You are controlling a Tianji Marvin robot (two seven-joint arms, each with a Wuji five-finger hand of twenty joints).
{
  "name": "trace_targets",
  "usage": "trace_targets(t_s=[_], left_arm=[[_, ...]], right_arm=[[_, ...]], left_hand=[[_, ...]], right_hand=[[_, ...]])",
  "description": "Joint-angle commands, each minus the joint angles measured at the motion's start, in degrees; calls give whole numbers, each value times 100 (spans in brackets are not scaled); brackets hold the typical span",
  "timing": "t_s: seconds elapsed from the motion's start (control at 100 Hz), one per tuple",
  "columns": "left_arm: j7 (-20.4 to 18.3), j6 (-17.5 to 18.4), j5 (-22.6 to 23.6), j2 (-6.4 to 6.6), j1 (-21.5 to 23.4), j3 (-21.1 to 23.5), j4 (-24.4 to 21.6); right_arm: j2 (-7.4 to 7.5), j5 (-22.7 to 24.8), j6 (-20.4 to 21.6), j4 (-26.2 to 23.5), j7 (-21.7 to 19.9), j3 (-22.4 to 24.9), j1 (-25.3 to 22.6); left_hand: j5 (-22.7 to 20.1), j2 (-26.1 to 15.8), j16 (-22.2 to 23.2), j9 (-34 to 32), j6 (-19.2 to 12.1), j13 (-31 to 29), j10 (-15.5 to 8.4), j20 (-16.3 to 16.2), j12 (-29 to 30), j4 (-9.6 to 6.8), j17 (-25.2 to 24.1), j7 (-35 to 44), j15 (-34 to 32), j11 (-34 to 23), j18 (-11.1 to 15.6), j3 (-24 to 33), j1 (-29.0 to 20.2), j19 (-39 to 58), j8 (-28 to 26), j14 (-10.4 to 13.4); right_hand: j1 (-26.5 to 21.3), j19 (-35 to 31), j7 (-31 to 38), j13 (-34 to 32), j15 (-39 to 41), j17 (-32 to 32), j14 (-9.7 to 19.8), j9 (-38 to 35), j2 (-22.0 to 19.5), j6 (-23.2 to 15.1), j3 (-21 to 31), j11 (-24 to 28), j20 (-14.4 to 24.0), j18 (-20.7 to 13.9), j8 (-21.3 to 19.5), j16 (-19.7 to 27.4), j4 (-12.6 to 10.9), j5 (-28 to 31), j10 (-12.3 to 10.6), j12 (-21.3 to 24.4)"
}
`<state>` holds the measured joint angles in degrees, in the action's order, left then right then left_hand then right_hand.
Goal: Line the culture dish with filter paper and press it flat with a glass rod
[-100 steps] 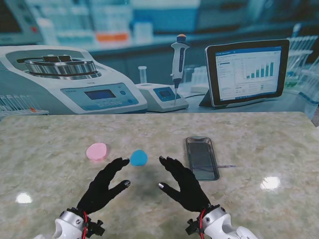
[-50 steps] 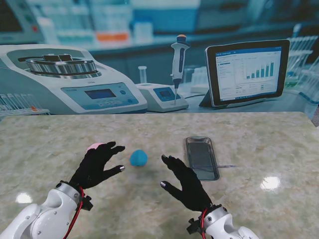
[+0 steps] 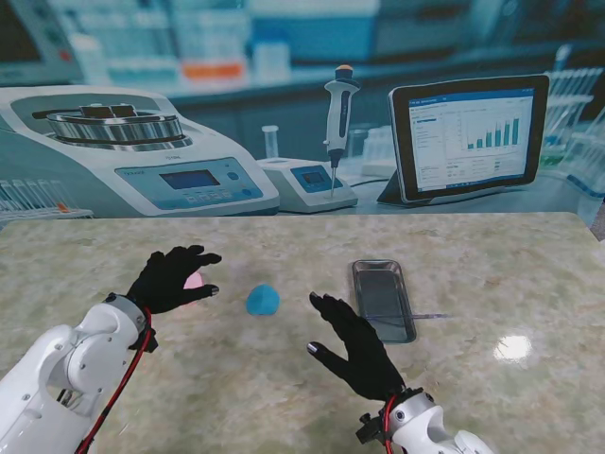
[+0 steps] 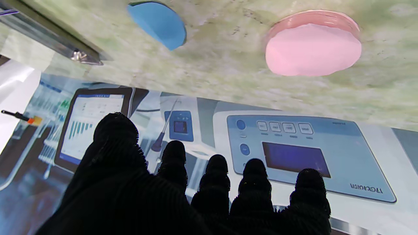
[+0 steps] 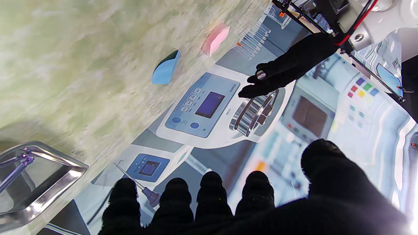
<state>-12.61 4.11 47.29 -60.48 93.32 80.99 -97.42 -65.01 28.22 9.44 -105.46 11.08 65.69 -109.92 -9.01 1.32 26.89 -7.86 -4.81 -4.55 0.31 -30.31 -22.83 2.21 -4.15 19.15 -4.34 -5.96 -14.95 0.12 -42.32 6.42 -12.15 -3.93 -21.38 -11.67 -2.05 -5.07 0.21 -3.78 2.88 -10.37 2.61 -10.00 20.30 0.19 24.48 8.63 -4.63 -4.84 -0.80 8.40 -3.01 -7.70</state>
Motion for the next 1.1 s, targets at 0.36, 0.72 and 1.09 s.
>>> trace_targets(t_s=[0.36, 0.72, 1.09], left_arm=[[-276, -316, 259, 141, -1505, -849, 1568], [326, 29, 354, 132, -2235, -1466, 2781], [236, 528, 205, 184, -2517, -1663, 3309]], right_arm=[[-40, -13, -20, -43, 63, -24, -28], [-42, 16, -42, -82, 85, 15, -79], [-42, 27, -36, -99, 95, 35, -100]], left_hand=[[25, -90, 154, -262, -168, -452, -73, -572, 57, -167, 358, 365, -136, -551, -263, -48, 138, 801, -216, -208], [-19, 99, -409, -66, -334, -111, -242, -8, 572, -120, 232, -422, 122, 138, -89, -56, 327, 435, 194, 113], [-16, 415, -109, -98, -355, -520, -227, -369, 229, -7, 678, -619, -313, -30, -358, -71, 474, 1020, 287, -119]], right_hand=[[67, -59, 35, 90, -136, -90, 90, 139, -71, -170, 6, 41, 171, -48, -164, -110, 91, 102, -260, -56], [67, -76, 27, 90, -133, -90, 84, 141, -77, -171, 1, 48, 213, -28, -239, -140, 91, 95, -268, -54], [59, -106, 22, 91, -134, -96, 78, 136, -74, -174, 2, 67, 254, -10, -299, -159, 90, 93, -262, -60]])
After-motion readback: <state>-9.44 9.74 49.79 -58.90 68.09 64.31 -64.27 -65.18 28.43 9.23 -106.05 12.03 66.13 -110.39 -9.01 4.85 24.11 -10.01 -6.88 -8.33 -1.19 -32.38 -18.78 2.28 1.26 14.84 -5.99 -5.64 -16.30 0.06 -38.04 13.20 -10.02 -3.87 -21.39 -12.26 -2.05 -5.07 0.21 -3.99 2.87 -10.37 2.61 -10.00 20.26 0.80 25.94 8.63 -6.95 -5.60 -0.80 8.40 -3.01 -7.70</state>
